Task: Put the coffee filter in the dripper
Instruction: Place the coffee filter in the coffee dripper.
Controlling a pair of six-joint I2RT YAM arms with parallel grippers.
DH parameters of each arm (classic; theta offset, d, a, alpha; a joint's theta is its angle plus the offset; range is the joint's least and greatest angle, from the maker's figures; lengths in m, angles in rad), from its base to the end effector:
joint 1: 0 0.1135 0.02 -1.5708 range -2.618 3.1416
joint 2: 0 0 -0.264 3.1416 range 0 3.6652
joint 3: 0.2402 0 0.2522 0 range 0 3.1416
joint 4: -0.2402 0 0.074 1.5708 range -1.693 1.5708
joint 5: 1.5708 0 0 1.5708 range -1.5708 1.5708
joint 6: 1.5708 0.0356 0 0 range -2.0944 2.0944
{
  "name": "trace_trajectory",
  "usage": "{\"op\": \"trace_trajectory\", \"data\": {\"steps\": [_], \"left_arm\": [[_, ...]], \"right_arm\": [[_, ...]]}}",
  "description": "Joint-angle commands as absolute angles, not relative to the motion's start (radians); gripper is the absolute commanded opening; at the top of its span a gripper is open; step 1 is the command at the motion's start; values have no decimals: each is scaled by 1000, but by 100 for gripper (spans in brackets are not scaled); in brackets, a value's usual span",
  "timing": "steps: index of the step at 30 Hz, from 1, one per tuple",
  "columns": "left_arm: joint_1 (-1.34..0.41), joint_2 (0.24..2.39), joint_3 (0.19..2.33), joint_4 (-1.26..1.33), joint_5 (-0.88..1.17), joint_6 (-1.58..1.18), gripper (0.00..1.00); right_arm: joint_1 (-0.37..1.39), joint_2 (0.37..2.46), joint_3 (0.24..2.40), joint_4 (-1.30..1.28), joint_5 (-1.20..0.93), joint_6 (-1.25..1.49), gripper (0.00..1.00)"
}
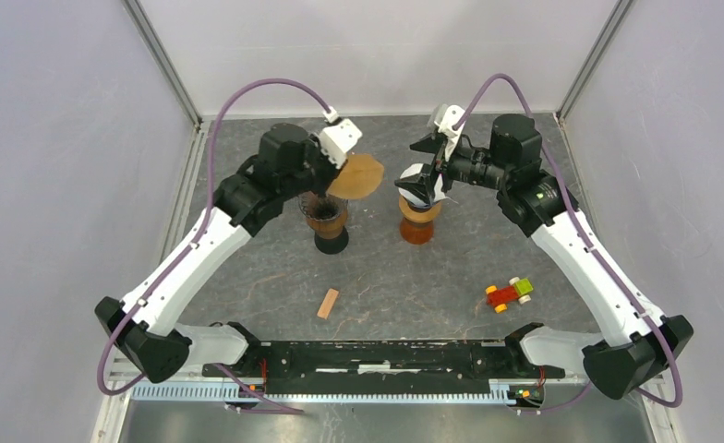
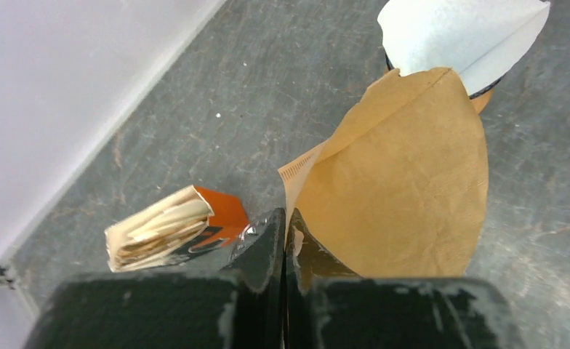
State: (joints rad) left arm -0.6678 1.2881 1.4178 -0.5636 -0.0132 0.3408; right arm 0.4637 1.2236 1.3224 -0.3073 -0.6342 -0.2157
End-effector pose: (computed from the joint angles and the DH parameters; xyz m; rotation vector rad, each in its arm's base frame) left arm 0.2209 -0.1736 0.4121 0.9638 1.7639 -0.1959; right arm 0.2307 0.1389 0.4244 -1.0145 1.4838 0.7398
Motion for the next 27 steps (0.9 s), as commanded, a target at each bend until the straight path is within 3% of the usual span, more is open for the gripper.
{"op": "trace_trajectory", "data": {"steps": [1, 11, 27], "left_arm": [[-544, 1247, 1427, -652, 217, 177, 2], [-361, 1244, 1377, -752, 334, 60, 2], [-353, 1260, 1297, -731, 292, 83, 2]], "right_arm": [[462, 1206, 1349, -326, -723, -267, 85], [585, 1265, 1434, -452, -720, -475, 81], [843, 1462, 1588, -587, -515, -716, 80]]}}
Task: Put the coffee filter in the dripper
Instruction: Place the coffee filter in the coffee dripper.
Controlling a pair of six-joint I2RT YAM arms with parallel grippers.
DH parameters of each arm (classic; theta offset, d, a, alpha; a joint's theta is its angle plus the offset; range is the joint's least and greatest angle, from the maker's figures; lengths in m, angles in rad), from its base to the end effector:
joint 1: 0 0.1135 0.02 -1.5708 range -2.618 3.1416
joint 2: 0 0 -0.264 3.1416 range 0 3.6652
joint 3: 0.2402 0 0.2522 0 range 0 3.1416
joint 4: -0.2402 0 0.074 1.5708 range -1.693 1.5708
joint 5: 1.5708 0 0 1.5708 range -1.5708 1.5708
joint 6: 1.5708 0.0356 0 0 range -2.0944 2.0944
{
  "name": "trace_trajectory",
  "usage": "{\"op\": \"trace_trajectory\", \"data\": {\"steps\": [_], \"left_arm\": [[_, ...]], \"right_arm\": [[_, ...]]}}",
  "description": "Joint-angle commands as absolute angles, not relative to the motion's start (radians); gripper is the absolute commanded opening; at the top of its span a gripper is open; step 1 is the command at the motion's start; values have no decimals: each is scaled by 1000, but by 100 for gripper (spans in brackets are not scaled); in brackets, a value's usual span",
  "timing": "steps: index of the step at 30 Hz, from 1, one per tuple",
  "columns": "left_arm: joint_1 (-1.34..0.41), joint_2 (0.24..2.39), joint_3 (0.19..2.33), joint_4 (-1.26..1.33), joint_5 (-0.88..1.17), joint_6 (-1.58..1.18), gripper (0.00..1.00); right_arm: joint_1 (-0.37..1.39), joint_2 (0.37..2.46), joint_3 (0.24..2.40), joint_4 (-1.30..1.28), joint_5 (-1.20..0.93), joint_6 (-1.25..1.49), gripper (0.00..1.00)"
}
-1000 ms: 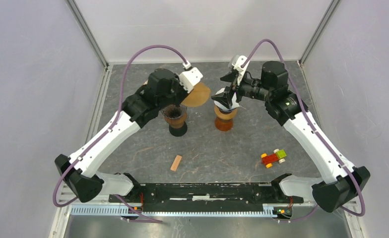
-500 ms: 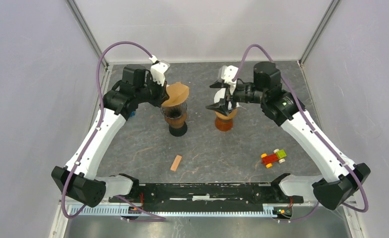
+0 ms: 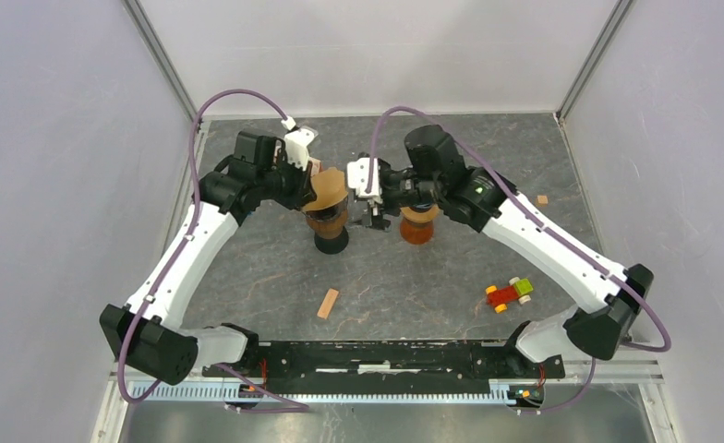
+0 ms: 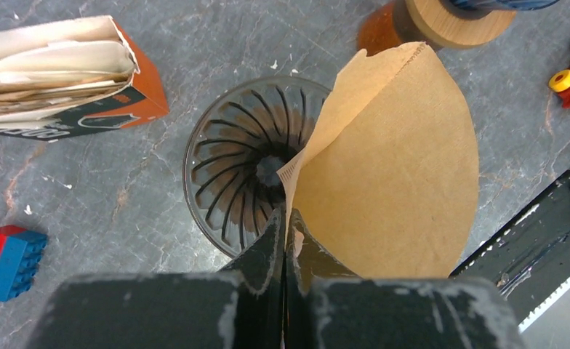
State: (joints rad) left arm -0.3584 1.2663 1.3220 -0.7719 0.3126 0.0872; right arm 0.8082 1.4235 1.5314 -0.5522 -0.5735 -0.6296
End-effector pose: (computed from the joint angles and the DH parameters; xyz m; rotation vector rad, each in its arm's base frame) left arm 0.2429 -0.1027 0.3681 0.6659 2.1958 -0.4982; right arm 0.2017 0.2390 0.4160 -1.5742 1.2415 0.6899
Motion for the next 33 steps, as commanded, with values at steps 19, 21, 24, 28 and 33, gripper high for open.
{"op": "trace_trajectory", "data": {"steps": [19, 21, 24, 28, 33], "left_arm": [[-353, 1296, 1235, -645, 265, 128, 6], [-354, 1300, 1233, -634, 257, 129, 8], [-355, 1301, 1228, -624, 250, 128, 10], [-353, 1287, 1205, -598, 239, 138, 19], [-355, 1255, 1166, -562, 213, 162, 29]], "right_arm": [[907, 1705, 1687, -679, -403, -900, 80], [907, 1710, 1674, -674, -402, -909, 79], [907, 1712, 1656, -671, -406, -915, 78], [908, 1707, 1621, -654, -407, -917, 77], [909, 1722, 1602, -645, -409, -916, 76]]}}
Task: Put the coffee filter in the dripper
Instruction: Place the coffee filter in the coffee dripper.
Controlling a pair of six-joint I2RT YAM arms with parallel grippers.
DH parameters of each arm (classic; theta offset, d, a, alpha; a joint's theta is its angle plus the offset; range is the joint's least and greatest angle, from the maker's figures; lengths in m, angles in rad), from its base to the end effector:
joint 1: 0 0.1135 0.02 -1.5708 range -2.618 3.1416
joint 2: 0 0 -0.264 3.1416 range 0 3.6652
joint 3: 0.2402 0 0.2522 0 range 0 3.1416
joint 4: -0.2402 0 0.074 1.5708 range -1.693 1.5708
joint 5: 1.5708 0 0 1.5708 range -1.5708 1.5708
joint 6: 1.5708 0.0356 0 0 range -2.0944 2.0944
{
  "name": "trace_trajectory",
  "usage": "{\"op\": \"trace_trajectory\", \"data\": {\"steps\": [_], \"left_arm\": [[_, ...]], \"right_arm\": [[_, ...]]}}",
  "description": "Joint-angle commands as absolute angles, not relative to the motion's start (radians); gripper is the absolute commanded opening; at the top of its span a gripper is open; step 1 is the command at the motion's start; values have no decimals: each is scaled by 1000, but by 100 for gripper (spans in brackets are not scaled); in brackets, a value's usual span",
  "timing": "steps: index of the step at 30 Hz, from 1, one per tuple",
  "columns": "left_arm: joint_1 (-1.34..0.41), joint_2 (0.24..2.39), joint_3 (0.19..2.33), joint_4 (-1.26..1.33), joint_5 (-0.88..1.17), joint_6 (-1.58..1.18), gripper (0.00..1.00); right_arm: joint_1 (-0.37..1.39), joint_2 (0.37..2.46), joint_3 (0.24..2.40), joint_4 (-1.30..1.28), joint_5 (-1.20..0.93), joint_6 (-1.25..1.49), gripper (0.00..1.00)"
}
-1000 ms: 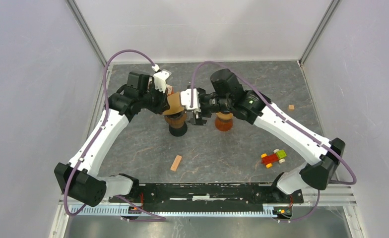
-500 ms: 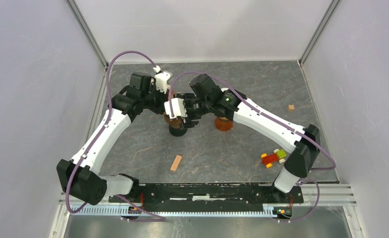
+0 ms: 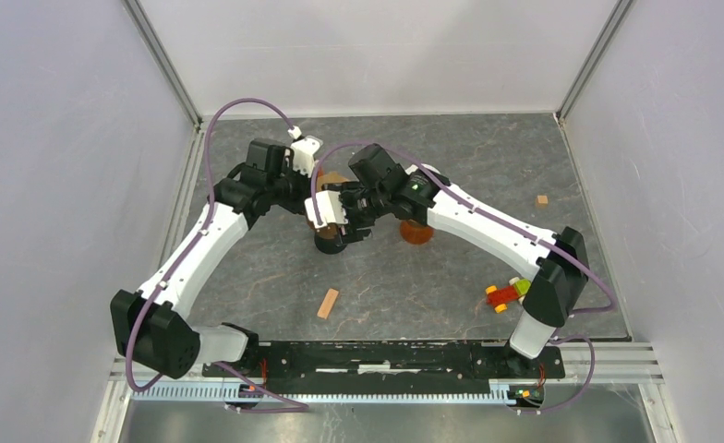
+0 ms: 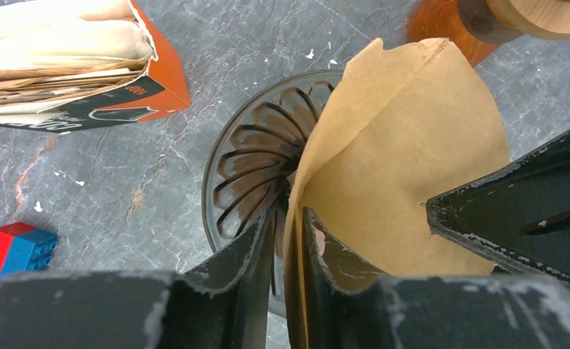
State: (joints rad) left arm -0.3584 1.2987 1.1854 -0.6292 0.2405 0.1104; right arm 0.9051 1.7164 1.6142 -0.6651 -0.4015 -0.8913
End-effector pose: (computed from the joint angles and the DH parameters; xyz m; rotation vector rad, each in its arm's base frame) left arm 0.2585 -0.1059 0.3263 0.6581 2.2257 -0.4039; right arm 0.2268 0.3114 0.3353 -1.9238 1.2780 0.4750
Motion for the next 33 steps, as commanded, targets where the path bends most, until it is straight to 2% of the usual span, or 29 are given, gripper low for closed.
{"op": "trace_trajectory", "data": {"steps": [1, 13, 17, 23, 33], "left_arm": [[-355, 1250, 1161, -557, 205, 164, 30], [-356, 1246, 1131, -514, 212, 186, 49], [-357, 1276, 1148, -525, 234, 170, 66], [-357, 1283, 1154, -532, 232, 165, 73], [-359, 1208, 1166, -545, 313, 162, 76]], "right_arm": [[910, 1726, 1600, -645, -410, -914, 76], [919, 1733, 1596, -638, -402, -910, 74], [918, 1703, 1584, -610, -409, -879, 76], [926, 1682, 1582, -614, -406, -861, 76], [927, 1659, 1535, -599, -393, -859, 75]]}}
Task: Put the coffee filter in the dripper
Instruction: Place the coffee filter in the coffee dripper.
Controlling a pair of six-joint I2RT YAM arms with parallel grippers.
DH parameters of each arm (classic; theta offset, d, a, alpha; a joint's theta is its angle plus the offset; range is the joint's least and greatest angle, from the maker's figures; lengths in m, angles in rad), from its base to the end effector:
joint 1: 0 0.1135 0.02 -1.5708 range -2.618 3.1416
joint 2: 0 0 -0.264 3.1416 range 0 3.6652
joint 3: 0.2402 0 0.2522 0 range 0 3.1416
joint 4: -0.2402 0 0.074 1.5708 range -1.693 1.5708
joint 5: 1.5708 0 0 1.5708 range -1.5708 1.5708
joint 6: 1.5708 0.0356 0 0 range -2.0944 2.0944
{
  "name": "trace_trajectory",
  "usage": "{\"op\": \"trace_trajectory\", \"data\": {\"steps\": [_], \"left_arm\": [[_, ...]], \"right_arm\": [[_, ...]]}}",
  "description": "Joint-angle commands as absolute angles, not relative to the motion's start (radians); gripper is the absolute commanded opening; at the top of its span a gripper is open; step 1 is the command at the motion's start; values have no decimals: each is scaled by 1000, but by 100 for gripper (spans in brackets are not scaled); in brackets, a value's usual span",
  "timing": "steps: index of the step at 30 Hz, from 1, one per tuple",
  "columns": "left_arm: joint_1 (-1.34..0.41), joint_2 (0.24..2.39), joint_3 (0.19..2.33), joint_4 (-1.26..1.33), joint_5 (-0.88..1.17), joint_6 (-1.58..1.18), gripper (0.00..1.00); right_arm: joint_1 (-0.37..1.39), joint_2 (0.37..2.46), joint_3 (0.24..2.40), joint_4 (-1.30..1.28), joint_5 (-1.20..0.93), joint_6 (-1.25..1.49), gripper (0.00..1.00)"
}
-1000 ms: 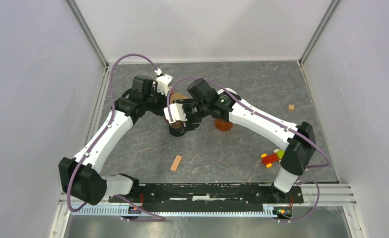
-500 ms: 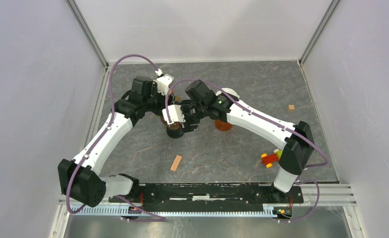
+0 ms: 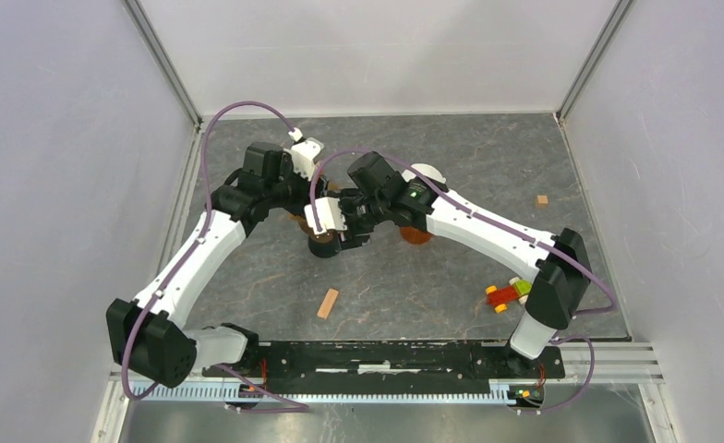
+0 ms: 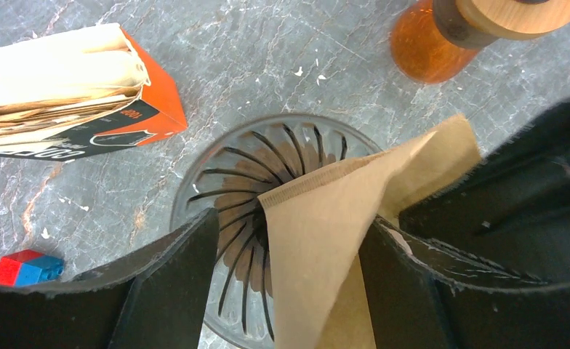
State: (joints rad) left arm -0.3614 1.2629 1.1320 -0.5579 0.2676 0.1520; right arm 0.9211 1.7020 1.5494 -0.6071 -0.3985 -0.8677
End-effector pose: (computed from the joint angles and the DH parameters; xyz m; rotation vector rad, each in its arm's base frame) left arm 0.2533 -0.1058 0.3237 0.7123 2.1483 -0.4138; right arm 0.2208 0.3135 0.3237 -1.9169 1.2832 0.4902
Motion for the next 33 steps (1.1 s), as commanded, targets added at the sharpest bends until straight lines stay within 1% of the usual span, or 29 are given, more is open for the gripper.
{"op": "trace_trajectory", "data": {"steps": [1, 6, 11, 18, 25, 33], "left_arm": [[-359, 1205, 1176, -558, 319, 161, 76], [-359, 1193, 1202, -594, 317, 188, 77], [-358, 1187, 1209, -601, 259, 217, 79], [-359, 1221, 1230, -604, 158, 228, 86], [-358, 1265, 1235, -619, 126, 251, 89], [-358, 1269, 1223, -600, 115, 265, 92]], "right_arm": [[927, 1656, 1535, -600, -394, -860, 75], [927, 1653, 1539, -603, -406, -856, 75], [927, 1663, 1557, -603, -419, -854, 76], [931, 1690, 1590, -588, -417, -839, 77], [943, 1727, 1633, -593, -402, -842, 78], [956, 1766, 1661, -607, -400, -860, 77]]}}
